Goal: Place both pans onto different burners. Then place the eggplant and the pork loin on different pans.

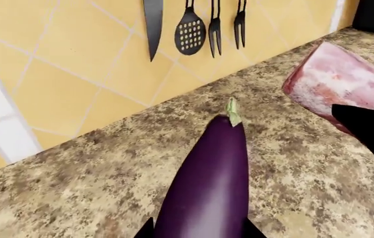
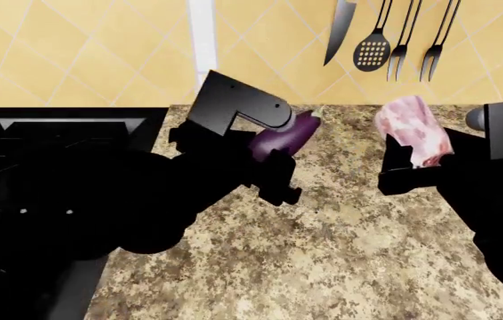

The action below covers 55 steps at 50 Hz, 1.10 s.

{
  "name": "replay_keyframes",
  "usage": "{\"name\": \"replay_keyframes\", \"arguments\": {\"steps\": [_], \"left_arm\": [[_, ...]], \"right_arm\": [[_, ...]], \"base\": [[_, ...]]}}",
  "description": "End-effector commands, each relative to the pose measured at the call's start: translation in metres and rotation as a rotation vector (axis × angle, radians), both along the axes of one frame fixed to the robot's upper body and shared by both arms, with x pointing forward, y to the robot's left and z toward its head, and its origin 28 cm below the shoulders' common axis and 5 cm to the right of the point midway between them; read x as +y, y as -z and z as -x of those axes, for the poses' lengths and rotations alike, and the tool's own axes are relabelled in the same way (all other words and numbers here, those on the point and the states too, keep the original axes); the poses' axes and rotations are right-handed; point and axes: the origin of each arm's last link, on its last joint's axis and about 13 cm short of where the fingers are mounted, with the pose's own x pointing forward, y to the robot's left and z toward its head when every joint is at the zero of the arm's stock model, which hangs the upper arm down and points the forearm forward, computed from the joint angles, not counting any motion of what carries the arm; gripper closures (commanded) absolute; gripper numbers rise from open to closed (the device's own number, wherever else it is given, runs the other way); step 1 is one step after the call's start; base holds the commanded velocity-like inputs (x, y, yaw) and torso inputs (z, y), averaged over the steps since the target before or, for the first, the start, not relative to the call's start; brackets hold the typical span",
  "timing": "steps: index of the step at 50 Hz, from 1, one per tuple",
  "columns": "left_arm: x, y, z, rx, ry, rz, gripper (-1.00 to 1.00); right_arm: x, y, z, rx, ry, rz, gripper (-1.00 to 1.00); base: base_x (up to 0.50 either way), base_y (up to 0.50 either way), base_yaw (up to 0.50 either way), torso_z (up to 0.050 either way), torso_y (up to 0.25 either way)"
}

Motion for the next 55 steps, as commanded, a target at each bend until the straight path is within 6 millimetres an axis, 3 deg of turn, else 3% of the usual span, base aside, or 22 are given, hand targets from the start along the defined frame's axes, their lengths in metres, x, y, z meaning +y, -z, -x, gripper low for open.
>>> {"name": "replay_keyframes", "arguments": {"steps": [1, 19, 32, 55], "left_arm": [[0.027, -0.018, 0.020, -0.077, -0.060, 0.019, 1.00], [0.049, -0.041, 0.025, -0.149, -0.147, 0.021, 1.00], [0.063, -0.045, 0.033, -0.173, -0.193, 0.021, 1.00], [0.068, -0.048, 0.033, -0.185, -0.214, 0.021, 1.00]], "right_arm": [[0.005, -0.011, 0.000, -0.076, -0.006, 0.032, 1.00], [0.012, -0.019, 0.003, -0.096, -0.038, 0.038, 1.00], [0.018, -0.028, 0.006, -0.112, -0.049, 0.060, 1.00], [0.020, -0.028, 0.004, -0.108, -0.041, 0.072, 1.00]], "base": [[0.00, 0.00, 0.00, 0.000, 0.000], [0.00, 0.00, 0.00, 0.001, 0.001], [-0.02, 0.00, 0.00, 0.001, 0.002], [-0.50, 0.12, 0.00, 0.000, 0.000]]}}
